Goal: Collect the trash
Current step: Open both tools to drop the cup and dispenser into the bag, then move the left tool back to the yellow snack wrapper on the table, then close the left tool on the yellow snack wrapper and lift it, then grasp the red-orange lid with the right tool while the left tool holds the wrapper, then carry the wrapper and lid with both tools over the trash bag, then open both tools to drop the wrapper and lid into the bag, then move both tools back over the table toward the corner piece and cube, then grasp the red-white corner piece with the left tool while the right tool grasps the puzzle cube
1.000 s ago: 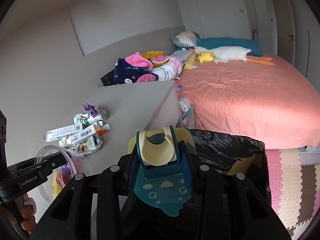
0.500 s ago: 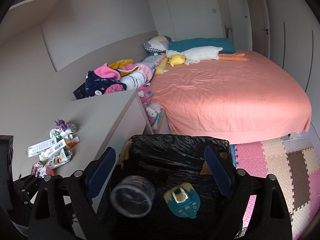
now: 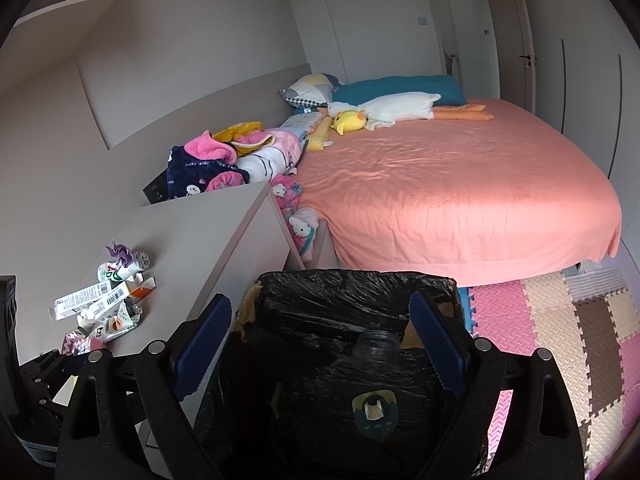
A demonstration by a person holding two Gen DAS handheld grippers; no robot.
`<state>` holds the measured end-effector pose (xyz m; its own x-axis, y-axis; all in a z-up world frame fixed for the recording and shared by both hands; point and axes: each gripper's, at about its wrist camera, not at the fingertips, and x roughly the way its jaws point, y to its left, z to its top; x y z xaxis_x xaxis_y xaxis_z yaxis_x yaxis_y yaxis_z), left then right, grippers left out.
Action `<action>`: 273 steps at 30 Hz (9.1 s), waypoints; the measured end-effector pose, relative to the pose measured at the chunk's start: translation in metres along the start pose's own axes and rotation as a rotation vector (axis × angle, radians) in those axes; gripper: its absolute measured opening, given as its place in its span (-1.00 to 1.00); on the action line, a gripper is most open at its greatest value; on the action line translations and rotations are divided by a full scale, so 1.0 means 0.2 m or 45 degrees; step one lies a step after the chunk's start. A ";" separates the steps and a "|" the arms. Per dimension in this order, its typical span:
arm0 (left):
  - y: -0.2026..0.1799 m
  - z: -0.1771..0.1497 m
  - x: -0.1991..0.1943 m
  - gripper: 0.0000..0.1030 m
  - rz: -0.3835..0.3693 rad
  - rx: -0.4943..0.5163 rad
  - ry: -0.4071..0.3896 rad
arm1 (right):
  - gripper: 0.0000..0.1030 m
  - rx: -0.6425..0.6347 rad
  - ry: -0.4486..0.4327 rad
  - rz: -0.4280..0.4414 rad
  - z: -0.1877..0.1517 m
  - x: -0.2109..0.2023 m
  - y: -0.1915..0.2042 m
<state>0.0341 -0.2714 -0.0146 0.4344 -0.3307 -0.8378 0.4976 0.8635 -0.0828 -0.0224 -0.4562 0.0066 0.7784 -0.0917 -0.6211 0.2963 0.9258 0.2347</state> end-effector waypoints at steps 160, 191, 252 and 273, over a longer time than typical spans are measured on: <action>0.34 -0.14 -0.20 -0.50 0.193 -0.193 -0.156 | -0.09 -0.173 0.139 0.319 -0.12 0.02 0.48; 0.08 -0.07 -0.05 0.88 -0.176 -0.086 -0.069 | 0.80 0.060 0.024 0.048 -0.03 -0.04 0.03; 1.30 -0.39 -0.25 0.88 0.228 -0.434 -0.078 | 0.80 -0.438 0.289 0.381 -0.41 0.31 1.23; 1.44 -0.35 -0.10 0.88 0.231 -0.444 -0.018 | -0.16 -0.512 0.376 0.383 -0.49 0.50 1.46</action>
<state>0.1166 0.0113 -0.0601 0.5031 -0.1642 -0.8485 0.1281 0.9851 -0.1147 0.0880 -0.1583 -0.0615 0.5911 0.2500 -0.7669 -0.1927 0.9670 0.1667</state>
